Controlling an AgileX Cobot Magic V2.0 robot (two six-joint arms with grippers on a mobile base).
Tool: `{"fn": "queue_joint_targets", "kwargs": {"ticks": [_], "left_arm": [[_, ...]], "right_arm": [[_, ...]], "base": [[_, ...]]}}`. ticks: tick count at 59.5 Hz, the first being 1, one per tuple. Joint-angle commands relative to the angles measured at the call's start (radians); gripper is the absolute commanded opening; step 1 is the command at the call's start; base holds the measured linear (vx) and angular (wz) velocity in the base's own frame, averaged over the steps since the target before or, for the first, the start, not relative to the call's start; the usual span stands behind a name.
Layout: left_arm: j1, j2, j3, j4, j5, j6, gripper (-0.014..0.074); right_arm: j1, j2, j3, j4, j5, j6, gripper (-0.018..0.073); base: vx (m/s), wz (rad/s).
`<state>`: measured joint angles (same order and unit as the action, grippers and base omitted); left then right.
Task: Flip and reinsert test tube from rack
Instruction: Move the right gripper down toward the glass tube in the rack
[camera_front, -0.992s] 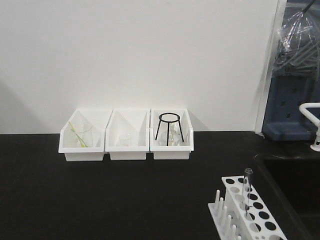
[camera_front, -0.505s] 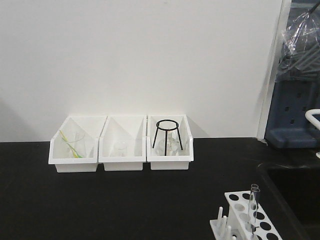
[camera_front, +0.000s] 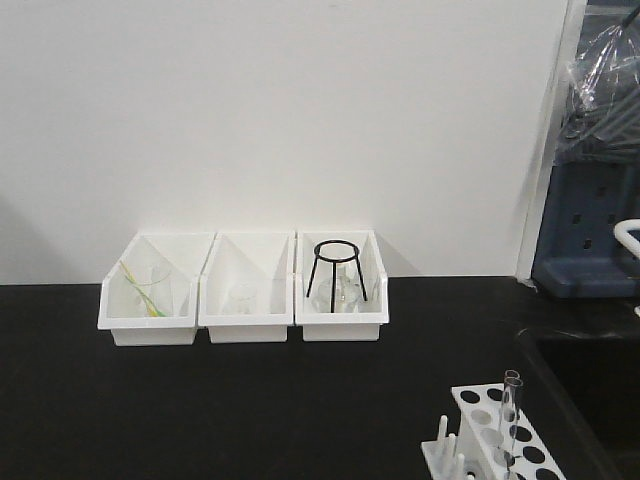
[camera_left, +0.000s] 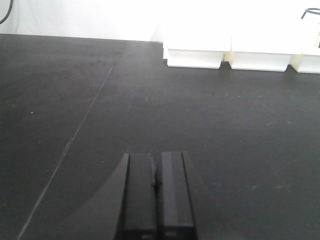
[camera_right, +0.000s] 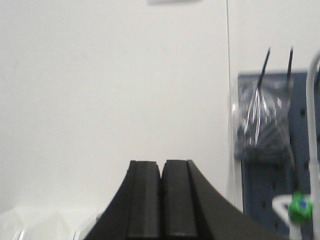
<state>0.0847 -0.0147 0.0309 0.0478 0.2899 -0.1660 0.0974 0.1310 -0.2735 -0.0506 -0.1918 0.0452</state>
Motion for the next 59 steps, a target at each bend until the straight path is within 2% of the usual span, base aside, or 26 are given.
{"fn": "queue_joint_targets", "kwargs": {"ticks": [1, 6, 14, 23, 30, 37, 50, 55, 59], "left_arm": [[-0.005, -0.013, 0.001, -0.004, -0.088, 0.000, -0.0006], [-0.005, -0.013, 0.001, -0.004, -0.088, 0.000, -0.0006], [-0.005, -0.013, 0.001, -0.004, -0.088, 0.000, -0.0006], [-0.005, -0.013, 0.001, -0.004, -0.088, 0.000, -0.0006], [-0.005, -0.013, 0.001, -0.004, -0.088, 0.000, -0.0006], [-0.005, -0.013, 0.001, -0.004, -0.088, 0.000, -0.0006], [-0.005, -0.013, 0.001, -0.004, -0.088, 0.000, -0.0006], [-0.005, -0.013, 0.001, -0.004, -0.088, 0.000, -0.0006], [-0.005, -0.013, 0.001, -0.004, -0.088, 0.000, -0.0006]], "right_arm": [[-0.007, 0.211, -0.176, 0.015, -0.084, -0.079, -0.0008], [-0.007, 0.425, -0.291, 0.014, -0.089, -0.079, -0.0008], [-0.007, 0.635, -0.378, 0.014, -0.084, -0.055, -0.0007], [-0.007, 0.774, -0.401, 0.013, -0.136, -0.052, 0.0009], [-0.007, 0.822, -0.401, 0.013, -0.131, -0.045, 0.0066], [-0.007, 0.847, -0.401, 0.013, -0.126, -0.045, 0.0191], [-0.007, 0.871, -0.401, 0.013, -0.127, -0.045, 0.0554], [-0.007, 0.871, -0.401, 0.013, -0.139, -0.045, 0.0645], [-0.007, 0.873, -0.401, 0.032, -0.167, -0.040, 0.0676]], "base": [[0.00, 0.01], [0.00, -0.01], [0.00, -0.01], [0.00, 0.00], [0.00, 0.00], [0.00, 0.00], [0.00, 0.00], [0.00, 0.00], [0.00, 0.00]]}}
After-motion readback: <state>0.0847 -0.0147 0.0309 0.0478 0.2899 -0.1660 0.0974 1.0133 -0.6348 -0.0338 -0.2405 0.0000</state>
